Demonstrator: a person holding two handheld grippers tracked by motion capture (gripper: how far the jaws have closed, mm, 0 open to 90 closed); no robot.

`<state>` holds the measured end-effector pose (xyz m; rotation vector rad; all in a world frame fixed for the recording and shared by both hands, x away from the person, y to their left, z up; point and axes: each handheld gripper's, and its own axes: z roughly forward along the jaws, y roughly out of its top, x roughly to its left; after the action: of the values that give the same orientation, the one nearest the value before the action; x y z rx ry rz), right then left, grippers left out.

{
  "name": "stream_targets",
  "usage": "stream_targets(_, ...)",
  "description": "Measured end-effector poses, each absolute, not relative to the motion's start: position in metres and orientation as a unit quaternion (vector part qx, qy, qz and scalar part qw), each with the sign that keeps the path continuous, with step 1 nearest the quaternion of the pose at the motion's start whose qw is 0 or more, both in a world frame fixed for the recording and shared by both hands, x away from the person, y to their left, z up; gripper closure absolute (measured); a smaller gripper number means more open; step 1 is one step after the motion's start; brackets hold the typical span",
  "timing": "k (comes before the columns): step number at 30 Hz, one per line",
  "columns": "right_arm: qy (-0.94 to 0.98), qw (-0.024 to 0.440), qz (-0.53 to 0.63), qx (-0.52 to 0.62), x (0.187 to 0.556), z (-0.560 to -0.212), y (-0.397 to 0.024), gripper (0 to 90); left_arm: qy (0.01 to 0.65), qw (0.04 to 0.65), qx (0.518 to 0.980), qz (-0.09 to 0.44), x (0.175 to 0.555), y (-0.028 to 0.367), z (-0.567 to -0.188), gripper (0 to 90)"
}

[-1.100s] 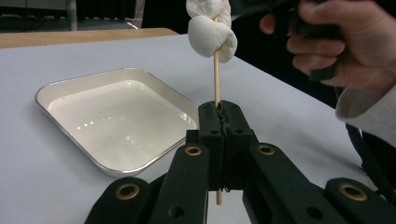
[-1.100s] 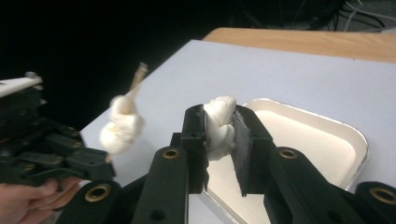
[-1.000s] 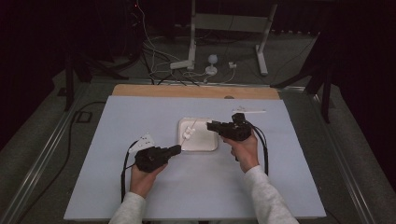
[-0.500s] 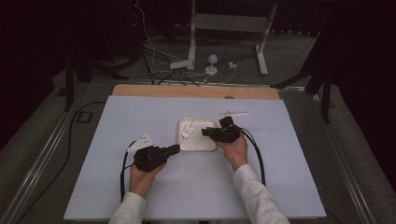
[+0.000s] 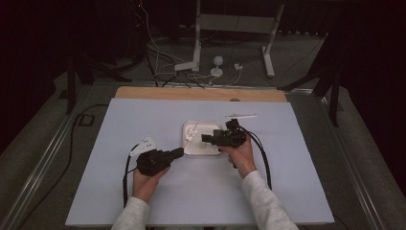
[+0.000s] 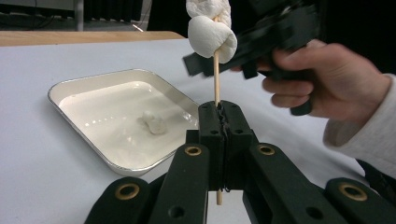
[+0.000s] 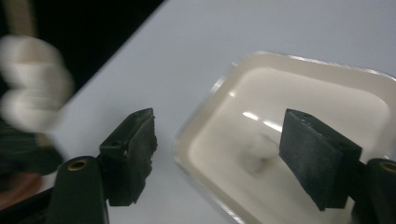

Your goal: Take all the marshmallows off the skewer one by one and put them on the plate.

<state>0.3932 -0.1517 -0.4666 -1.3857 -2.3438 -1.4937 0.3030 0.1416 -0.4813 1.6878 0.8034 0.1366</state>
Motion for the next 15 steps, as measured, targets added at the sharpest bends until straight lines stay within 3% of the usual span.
stream_targets(15,-0.748,0.052,-0.539,-0.383,0.373,-0.429,-0.151,24.4,0.341,0.59,0.73,0.056,0.302,0.138,-0.482,90.0)
